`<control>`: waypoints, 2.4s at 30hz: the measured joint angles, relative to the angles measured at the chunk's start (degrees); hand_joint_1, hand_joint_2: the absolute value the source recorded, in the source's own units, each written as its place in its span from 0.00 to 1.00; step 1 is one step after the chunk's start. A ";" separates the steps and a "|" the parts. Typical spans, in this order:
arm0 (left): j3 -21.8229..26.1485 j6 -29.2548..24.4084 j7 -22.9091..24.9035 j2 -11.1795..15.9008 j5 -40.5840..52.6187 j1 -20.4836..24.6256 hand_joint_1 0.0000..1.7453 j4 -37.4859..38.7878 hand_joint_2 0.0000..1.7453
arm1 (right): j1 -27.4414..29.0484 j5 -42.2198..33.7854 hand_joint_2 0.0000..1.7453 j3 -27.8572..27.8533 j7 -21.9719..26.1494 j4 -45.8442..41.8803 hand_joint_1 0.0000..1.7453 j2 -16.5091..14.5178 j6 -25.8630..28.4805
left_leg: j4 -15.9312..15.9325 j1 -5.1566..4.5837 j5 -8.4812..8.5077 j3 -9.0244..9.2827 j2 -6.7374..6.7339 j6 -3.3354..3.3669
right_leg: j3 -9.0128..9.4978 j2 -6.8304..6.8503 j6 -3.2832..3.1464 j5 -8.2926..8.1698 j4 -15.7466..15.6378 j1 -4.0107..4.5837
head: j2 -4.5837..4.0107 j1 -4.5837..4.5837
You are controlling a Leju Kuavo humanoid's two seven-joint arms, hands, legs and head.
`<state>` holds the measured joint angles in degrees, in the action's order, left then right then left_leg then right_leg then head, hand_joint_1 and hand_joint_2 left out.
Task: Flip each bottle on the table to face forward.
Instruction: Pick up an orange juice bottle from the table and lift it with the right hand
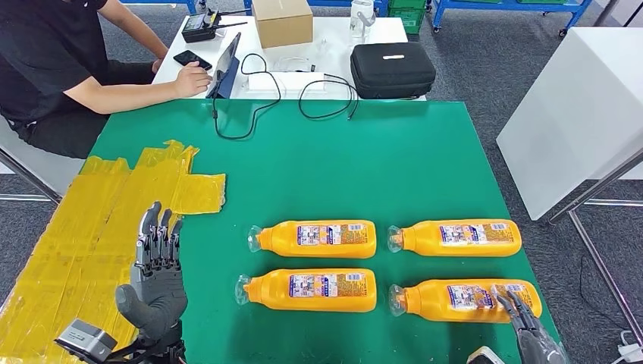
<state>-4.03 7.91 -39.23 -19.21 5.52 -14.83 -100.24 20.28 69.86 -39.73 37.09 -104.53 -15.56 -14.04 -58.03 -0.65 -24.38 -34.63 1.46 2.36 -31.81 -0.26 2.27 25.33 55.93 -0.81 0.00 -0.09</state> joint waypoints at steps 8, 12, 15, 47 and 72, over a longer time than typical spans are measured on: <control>0.29 0.18 -0.09 0.00 0.20 -0.04 0.00 0.03 0.00 | 0.51 -3.15 1.00 3.69 -2.25 0.28 0.00 2.68 1.01 | 0.00 0.00 0.00 0.00 0.00 0.00 | -0.01 0.00 0.00 0.00 0.00 0.00 | 0.00 0.00; 0.49 0.38 -0.10 0.00 0.29 -0.06 0.00 0.07 0.00 | 1.00 -4.34 1.00 5.20 -3.79 0.26 0.00 3.99 1.17 | 0.00 0.00 0.00 0.00 0.00 0.00 | -0.01 0.00 0.00 0.00 0.00 0.00 | 0.00 0.00; 0.63 0.61 -0.12 0.00 0.33 -0.10 0.00 0.10 0.00 | 1.55 -5.34 1.00 6.76 -5.90 0.23 0.00 5.52 1.38 | 0.00 0.00 0.00 0.00 0.00 0.00 | -0.01 0.00 0.00 0.00 0.00 0.00 | 0.00 0.00; 0.78 0.70 -0.11 0.00 0.00 -0.07 0.00 0.13 0.00 | 1.31 -3.57 1.00 11.47 -12.73 3.66 0.00 13.94 4.43 | 0.00 -0.01 0.00 -0.01 0.00 0.00 | 0.00 0.00 0.01 -0.01 -0.01 0.00 | 0.00 0.01; 1.05 1.78 -0.11 0.00 -0.87 0.24 0.00 0.68 0.00 | -7.90 -2.81 1.00 18.19 -18.82 19.23 0.00 23.41 8.22 | -0.01 0.00 0.01 -0.01 -0.02 0.01 | 0.01 0.00 0.01 -0.02 0.00 0.01 | 0.00 0.01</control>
<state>-2.97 9.69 -39.34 -19.21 4.66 -14.59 -99.56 12.38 67.05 -21.54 18.27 -85.30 7.86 -5.82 -58.04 -0.65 -24.37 -34.64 1.44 2.38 -31.81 -0.26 2.28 25.31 55.93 -0.80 0.00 -0.08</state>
